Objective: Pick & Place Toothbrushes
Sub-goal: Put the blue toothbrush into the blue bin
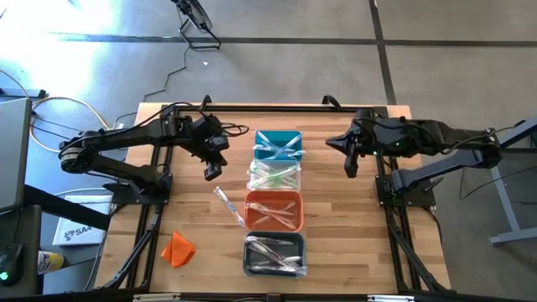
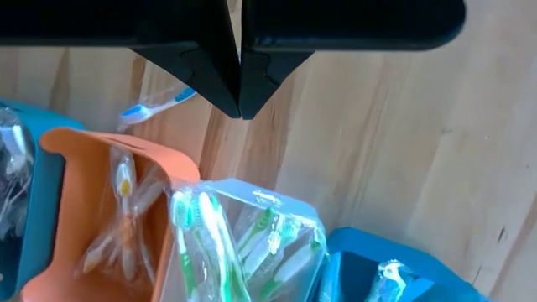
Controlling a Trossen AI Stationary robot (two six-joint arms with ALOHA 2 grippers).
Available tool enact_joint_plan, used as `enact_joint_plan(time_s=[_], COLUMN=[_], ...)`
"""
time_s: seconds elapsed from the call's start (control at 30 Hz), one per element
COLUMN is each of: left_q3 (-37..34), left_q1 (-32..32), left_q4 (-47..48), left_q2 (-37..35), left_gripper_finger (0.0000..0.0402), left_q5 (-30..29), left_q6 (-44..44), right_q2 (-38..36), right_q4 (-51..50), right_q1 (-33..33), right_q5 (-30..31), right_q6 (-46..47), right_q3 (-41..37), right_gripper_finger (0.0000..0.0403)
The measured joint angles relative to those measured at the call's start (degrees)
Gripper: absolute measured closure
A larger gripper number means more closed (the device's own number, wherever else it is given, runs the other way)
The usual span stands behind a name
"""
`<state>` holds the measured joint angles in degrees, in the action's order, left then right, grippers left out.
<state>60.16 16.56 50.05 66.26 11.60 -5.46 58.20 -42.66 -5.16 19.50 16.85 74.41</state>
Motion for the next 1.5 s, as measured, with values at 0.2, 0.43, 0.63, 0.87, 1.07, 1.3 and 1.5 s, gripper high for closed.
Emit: enact_joint_plan(time_s=[0.2,0.43,0.63,0.87,1.07,1.3,1.5], left_q3=[0.0,0.0,0.0,0.0,0.0,0.0,0.0], left_q1=[-0.1,-0.1,-2.3,-5.9,-8.9,-12.3,-15.5], left_q4=[-0.2,-0.4,-0.3,-0.2,1.7,4.1,4.0], left_q2=[0.9,5.2,8.8,11.8,14.3,18.4,22.6], left_gripper_finger=[0.0402,0.0402,0.0400,0.0334,0.0257,0.0239,0.0239], left_q5=[0.0,1.8,1.4,-0.2,-1.1,-3.8,-3.8], left_q6=[3.6,6.0,18.0,26.3,30.4,32.1,32.1], right_q2=[0.2,0.3,0.3,0.3,0.3,0.4,0.4], right_q4=[-0.1,-0.1,-0.1,-0.5,-0.5,-0.5,-0.5], right_q1=[0.0,0.0,0.0,0.0,0.0,0.0,0.0], right_q5=[-1.8,-1.9,-1.9,-1.9,-1.9,-1.9,-1.9], right_q6=[0.0,0.0,0.0,0.1,0.1,0.1,0.6], right_q3=[0.0,0.0,0.0,0.0,0.0,0.0,0.0], right_gripper_finger=[0.0401,0.0401,0.0401,0.0401,0.0401,0.0401,0.0401])
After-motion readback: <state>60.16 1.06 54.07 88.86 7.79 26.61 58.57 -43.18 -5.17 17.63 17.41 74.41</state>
